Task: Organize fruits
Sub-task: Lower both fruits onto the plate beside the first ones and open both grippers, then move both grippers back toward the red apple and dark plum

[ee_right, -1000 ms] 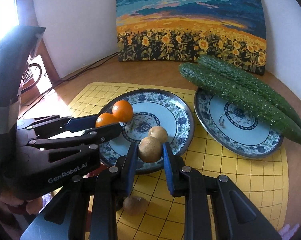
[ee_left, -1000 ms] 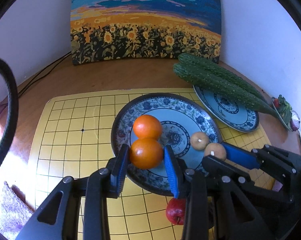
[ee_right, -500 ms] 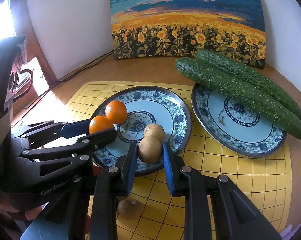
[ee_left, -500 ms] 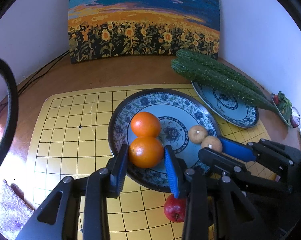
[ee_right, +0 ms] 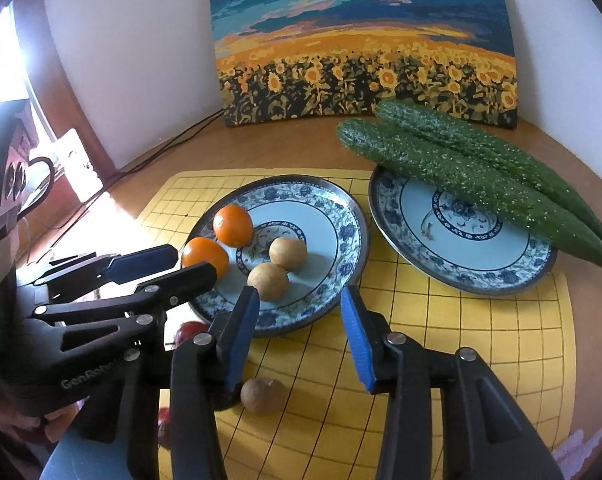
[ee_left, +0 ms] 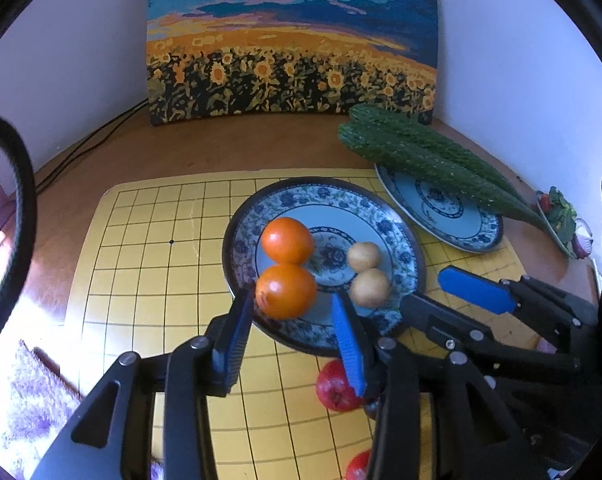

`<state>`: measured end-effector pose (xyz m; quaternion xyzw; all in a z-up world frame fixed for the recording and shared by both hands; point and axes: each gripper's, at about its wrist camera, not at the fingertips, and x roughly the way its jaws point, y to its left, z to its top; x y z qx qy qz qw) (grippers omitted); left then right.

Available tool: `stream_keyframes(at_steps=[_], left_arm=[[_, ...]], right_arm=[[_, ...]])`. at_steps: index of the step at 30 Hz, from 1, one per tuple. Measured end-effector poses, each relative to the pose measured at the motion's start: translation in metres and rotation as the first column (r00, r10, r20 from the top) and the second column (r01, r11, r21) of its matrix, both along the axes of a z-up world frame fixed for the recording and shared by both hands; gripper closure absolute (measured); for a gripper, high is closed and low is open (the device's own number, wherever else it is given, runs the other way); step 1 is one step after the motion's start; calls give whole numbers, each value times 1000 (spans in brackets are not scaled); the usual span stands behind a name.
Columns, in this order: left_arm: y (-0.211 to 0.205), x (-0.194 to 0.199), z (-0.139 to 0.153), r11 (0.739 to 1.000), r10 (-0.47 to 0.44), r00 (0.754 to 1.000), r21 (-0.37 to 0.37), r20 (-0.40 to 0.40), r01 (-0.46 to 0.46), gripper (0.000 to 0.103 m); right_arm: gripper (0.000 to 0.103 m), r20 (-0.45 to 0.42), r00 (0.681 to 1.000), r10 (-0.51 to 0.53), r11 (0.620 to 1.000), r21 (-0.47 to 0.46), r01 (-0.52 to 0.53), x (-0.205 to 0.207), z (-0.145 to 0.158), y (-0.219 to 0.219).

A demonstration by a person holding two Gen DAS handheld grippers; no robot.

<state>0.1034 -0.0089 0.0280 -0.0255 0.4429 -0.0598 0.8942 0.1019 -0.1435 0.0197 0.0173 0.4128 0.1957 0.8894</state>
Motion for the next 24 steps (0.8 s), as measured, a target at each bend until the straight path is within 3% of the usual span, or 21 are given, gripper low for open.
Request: stream_keyframes(at_steps=[24], left_arm=[[7, -44, 14, 999, -1, 1000, -50, 7, 2, 60]], right_arm=[[59, 12, 999, -33, 999, 7, 33, -47, 4, -16]])
